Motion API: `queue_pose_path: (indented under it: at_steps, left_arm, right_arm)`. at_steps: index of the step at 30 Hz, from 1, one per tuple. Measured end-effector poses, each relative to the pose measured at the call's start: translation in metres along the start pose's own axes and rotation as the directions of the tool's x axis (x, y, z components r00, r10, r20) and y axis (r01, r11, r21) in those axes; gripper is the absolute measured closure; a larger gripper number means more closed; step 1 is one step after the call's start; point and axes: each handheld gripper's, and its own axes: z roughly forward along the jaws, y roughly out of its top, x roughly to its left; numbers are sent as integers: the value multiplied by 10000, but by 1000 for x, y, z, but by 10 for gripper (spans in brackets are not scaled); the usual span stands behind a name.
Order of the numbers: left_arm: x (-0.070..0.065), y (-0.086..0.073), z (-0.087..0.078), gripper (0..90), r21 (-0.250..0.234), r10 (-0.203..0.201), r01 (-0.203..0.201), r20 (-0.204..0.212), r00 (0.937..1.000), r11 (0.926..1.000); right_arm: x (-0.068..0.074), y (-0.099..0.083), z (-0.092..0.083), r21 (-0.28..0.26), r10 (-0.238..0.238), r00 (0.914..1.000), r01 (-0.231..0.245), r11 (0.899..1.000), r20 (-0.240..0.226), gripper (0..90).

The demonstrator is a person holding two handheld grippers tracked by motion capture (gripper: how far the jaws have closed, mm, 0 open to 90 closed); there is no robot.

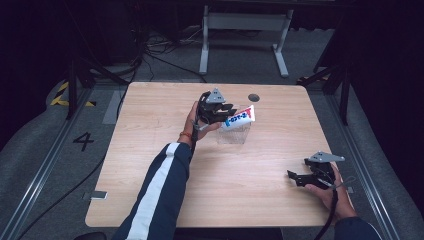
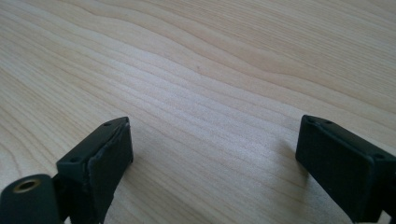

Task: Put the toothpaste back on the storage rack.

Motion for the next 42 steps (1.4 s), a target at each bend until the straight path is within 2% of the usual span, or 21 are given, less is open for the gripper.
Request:
queue_pose_path:
  at_steps: [8,12,20,25,30,36,37,39,42]
  left_arm:
    - [-1,1,-4,691,48,245,-244,-100,9997,9997]
    - [-2,3,-10,686,134,287,-286,-77,9996,9995]
    - [-4,5,-23,666,395,669,-661,-172,9976,9970]
    - [-5,5,-31,630,511,676,-666,-182,9975,9965]
    - [-10,5,-42,572,1039,1061,-1028,-262,9940,9893]
    - [-17,4,-51,486,1296,1315,-1255,-385,9906,9836]
    - [-18,5,-53,486,1533,1458,-1379,-418,9884,9785]
    - [-20,3,-56,459,1707,1569,-1464,-492,9864,9744]
    - [-22,2,-60,405,1895,1512,-1381,-563,9869,9721]
  right_arm:
    - [0,0,0,0,-5,10000,5,10000,1,111]
    - [0,0,0,0,2,10000,-2,10000,-1,111]
    - [0,0,0,0,8,10000,-8,10000,4,111]
    - [0,0,0,-2,9,10000,-9,10000,4,111]
    - [0,0,0,-3,19,10000,-19,10000,16,111]
    - [0,0,0,-18,34,10000,-34,10000,20,112]
    - [0,0,0,-20,35,10000,-35,10000,20,111]
    - [0,0,0,-12,32,10000,-32,10000,22,111]
    - [0,0,0,-19,35,10000,-35,10000,20,112]
